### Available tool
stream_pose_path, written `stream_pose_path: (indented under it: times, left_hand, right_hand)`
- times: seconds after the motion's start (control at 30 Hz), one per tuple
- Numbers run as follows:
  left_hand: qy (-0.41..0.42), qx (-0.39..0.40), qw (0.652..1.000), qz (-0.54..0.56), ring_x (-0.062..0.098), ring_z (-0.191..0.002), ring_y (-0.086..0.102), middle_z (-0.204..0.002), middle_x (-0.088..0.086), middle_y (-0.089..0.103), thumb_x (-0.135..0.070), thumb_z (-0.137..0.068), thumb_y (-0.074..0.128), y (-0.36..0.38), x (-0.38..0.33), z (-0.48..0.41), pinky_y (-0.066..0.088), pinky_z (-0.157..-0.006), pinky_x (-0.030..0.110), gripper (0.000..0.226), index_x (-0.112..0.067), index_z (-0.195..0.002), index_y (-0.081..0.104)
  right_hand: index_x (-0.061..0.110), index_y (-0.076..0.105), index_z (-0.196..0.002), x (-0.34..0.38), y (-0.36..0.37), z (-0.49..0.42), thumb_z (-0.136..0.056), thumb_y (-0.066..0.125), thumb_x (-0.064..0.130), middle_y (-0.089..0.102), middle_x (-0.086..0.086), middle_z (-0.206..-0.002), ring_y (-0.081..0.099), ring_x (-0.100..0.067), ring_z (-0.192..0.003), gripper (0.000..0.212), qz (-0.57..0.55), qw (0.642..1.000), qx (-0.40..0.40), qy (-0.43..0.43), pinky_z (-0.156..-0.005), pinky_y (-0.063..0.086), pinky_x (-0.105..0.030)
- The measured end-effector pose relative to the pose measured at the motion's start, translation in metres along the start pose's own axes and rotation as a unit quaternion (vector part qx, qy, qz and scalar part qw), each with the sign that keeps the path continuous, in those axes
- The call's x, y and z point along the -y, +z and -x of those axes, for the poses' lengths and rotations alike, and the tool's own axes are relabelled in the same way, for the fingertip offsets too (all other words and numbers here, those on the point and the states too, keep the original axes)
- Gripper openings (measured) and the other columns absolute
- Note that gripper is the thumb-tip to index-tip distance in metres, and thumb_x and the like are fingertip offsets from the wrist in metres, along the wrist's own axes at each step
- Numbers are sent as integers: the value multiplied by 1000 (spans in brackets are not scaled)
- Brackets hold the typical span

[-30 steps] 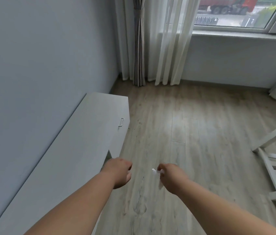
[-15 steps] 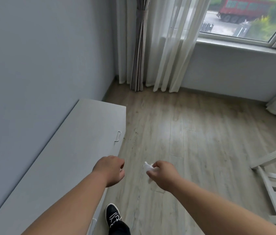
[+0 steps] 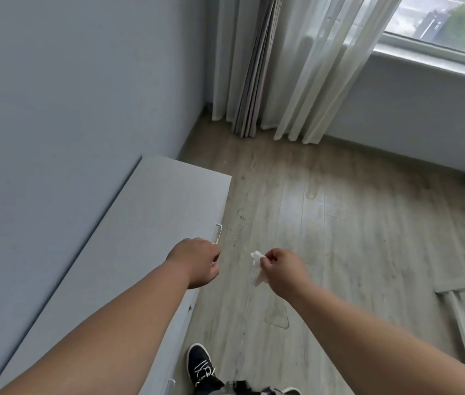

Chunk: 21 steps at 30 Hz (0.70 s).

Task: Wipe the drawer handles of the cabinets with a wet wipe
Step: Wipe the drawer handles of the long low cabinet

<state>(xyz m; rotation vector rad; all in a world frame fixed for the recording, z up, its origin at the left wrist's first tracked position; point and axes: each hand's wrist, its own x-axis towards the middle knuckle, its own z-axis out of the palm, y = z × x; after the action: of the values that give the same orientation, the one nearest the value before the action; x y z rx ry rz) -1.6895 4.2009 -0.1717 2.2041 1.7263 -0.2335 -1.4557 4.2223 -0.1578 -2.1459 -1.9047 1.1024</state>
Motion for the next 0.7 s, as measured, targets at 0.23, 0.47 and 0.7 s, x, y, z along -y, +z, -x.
stream_pose_path:
  times: [0.23,0.47,0.7]
  left_hand:
    - [-56,40,997,26,23,-102,60,-110,-2,67,-40,-101,42,20,39,-15,45,-81,36,30,-22,-112,63]
    - [-97,60,992,57,23,-106,58,-113,-1,66,-40,-101,43,43,37,-34,44,-82,35,31,-21,-115,62]
    - [-159,99,977,107,23,-113,56,-114,-1,64,-38,-103,44,90,18,-38,45,-89,37,29,-21,-115,63]
  right_hand:
    - [21,52,-144,5,24,-49,-94,57,24,68,0,-113,68,-23,-98,50,-7,999,46,0,-79,57,-36]
    - [27,62,-81,3,44,-84,-94,55,17,63,-4,-102,65,-26,-89,18,46,996,80,-16,-73,54,-32]
    - [18,63,-102,-35,78,-122,-99,48,22,75,-8,-94,72,-29,-89,15,54,975,211,42,-79,60,-36]
